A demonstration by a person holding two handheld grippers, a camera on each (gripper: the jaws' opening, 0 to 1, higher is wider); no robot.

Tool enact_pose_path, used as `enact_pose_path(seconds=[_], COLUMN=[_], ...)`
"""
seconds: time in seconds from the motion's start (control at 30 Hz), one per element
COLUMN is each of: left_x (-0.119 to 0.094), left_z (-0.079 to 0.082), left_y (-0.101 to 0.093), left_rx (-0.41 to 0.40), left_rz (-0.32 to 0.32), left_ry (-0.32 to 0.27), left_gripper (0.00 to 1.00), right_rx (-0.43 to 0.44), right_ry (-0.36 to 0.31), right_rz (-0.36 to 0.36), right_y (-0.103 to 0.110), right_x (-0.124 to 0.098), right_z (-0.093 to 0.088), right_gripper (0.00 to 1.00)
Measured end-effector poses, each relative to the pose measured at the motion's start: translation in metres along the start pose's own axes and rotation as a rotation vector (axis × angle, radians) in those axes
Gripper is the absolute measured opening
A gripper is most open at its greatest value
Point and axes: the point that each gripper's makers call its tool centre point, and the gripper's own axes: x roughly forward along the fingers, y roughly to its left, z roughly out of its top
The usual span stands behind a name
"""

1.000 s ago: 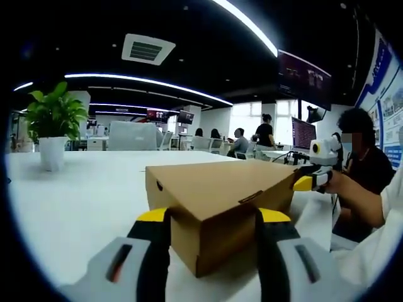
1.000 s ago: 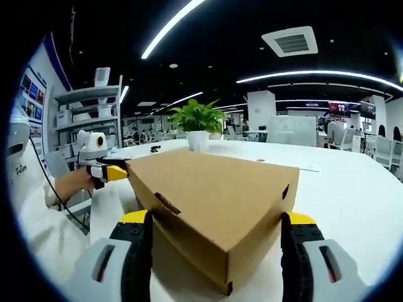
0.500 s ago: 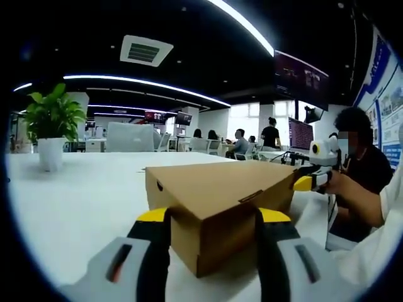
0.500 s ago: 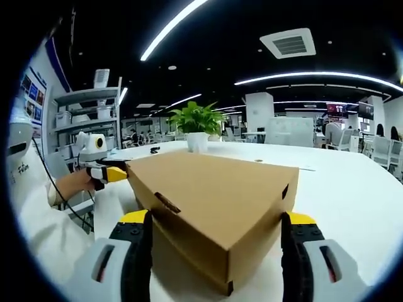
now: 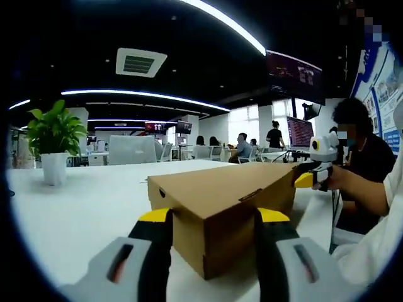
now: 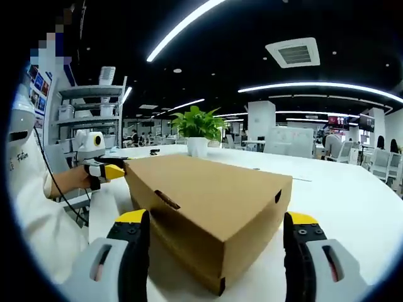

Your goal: Operate the shoe box by opening the lid, removing the specified soft item, and placing it in the target area until the item is outside and the box remains undamaged.

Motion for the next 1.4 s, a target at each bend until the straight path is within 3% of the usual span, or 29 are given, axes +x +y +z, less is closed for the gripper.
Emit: enact_pose_path(seconds=[0.03, 0.1, 0.13, 0.23, 0.37, 0.47, 0.53, 0.6, 0.67, 0.73, 0.77, 0.83, 0.87, 0.93, 0.97, 1.07, 1.13, 1.2, 1.23, 1.27, 1.37, 1.4], left_x=[-0.001, -0.013, -0.017, -0.021, -0.024, -0.028, -0.030, -0.031, -0.031, -0.032, -0.032, -0.033, -0.034, -0.035, -0.035, -0.037, -0.037, -0.037, -0.038, -0.039, -0.040, -0.041], left_z=[0.002, 0.020, 0.021, 0.022, 0.028, 0.035, 0.038, 0.036, 0.027, 0.023, 0.025, 0.029, 0.032, 0.037, 0.038, 0.040, 0.038, 0.034, 0.034, 0.038, 0.041, 0.040], left_y=[0.000, 0.000, 0.003, 0.007, 0.009, 0.012, 0.018, 0.020, 0.023, 0.022, 0.021, 0.016, 0.010, 0.009, 0.008, 0.007, 0.003, -0.002, -0.001, 0.000, 0.000, 0.001], left_rx=[0.009, -0.134, -0.145, -0.082, 0.001, -0.021, 0.050, 0.139, 0.265, 0.336, 0.353, 0.279, 0.222, 0.207, 0.233, 0.409, 0.456, 0.473, 0.533, 0.585, 0.627, 0.664], left_rz=[-0.002, -0.043, -0.044, -0.040, -0.017, -0.030, 0.003, 0.020, 0.047, 0.049, 0.051, 0.038, 0.002, -0.006, -0.010, 0.027, 0.020, 0.011, 0.026, 0.055, 0.058, 0.051], left_ry=[-0.009, -0.107, -0.103, -0.082, -0.091, -0.092, -0.086, -0.054, 0.025, 0.067, 0.057, 0.033, 0.026, 0.019, 0.018, 0.030, 0.047, 0.070, 0.080, 0.066, 0.061, 0.073], left_gripper=[0.52, 0.67, 0.71, 0.63, 0.63, 0.66, 0.70, 0.70, 0.66, 0.63, 0.63, 0.59, 0.57, 0.57, 0.58, 0.66, 0.71, 0.70, 0.70, 0.70, 0.70, 0.66], right_rx=[-0.024, 0.009, 0.009, -0.037, -0.109, -0.153, -0.230, -0.260, -0.273, -0.291, -0.309, -0.314, -0.334, -0.421, -0.442, -0.516, -0.566, -0.563, -0.564, -0.617, -0.656, -0.662], right_ry=[-0.014, -0.081, -0.080, -0.095, -0.152, -0.144, -0.110, -0.120, -0.115, -0.102, -0.096, -0.091, -0.082, -0.073, -0.055, -0.052, -0.069, -0.063, -0.056, -0.065, -0.062, -0.058], right_rz=[-0.011, -0.061, -0.061, -0.083, -0.112, -0.117, -0.122, -0.118, -0.106, -0.089, -0.087, -0.079, -0.063, -0.038, -0.019, -0.020, -0.035, -0.035, -0.033, -0.044, -0.062, -0.065], right_y=[-0.001, -0.008, -0.008, -0.008, -0.008, -0.008, -0.007, -0.002, 0.000, 0.002, 0.003, 0.006, 0.010, 0.018, 0.021, 0.028, 0.029, 0.031, 0.032, 0.034, 0.037, 0.038], right_x=[-0.001, -0.016, -0.020, -0.028, -0.040, -0.049, -0.052, -0.055, -0.057, -0.057, -0.058, -0.059, -0.060, -0.060, -0.059, -0.061, -0.063, -0.063, -0.063, -0.064, -0.064, -0.064], right_z=[0.003, 0.012, 0.012, 0.017, 0.034, 0.046, 0.048, 0.054, 0.057, 0.055, 0.055, 0.055, 0.054, 0.054, 0.052, 0.055, 0.061, 0.061, 0.060, 0.062, 0.062, 0.062], right_gripper=[0.94, 0.95, 0.96, 1.00, 0.99, 0.88, 0.83, 0.81, 0.74, 0.71, 0.72, 0.77, 0.81, 0.78, 0.77, 0.78, 0.79, 0.79, 0.79, 0.79, 0.79, 0.78])
